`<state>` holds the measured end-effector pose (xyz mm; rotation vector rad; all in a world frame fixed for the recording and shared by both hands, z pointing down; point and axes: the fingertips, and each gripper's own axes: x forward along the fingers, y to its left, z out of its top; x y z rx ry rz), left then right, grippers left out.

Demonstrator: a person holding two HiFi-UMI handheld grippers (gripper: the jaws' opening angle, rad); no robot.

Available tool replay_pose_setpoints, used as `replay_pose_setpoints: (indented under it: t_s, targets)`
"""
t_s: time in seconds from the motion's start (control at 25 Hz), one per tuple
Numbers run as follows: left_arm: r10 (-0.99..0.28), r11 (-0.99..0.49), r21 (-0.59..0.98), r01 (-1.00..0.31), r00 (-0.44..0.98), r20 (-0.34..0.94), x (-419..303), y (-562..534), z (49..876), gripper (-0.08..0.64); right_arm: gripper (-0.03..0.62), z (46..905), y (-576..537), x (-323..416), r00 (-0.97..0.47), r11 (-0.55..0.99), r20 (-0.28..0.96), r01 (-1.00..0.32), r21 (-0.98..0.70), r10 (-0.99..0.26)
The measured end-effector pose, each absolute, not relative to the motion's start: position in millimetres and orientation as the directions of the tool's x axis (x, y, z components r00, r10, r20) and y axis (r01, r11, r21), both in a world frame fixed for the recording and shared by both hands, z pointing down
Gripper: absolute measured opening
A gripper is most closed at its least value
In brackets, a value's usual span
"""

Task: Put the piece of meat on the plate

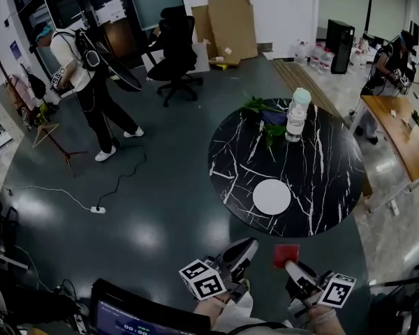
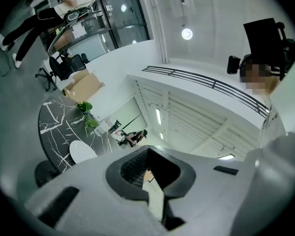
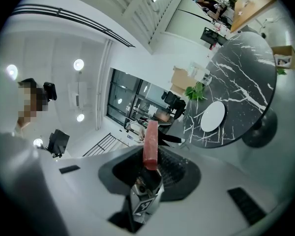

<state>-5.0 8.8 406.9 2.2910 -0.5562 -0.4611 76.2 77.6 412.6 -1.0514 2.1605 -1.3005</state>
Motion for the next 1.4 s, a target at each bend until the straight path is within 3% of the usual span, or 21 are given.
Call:
replay_pose_setpoints:
  t_s: [0.56, 1.4]
  targets:
    - [-0.455, -0.661, 0.716, -0.223, 0.879, -0.146, 14.1, -75.8, 430.4, 0.008, 0.084, 428.4, -4.0, 83.5, -0.587, 0.236, 0.058, -0.411, -0.881, -0.808]
    - [-0.571, -0.551, 0.766, -0.332, 0.819, -0.056, 37.9, -171.8, 493.6, 0.008, 0.084, 499.8, -113.1, 115.6, -0.647, 0.125, 0.206, -0.427, -0.896, -0.734]
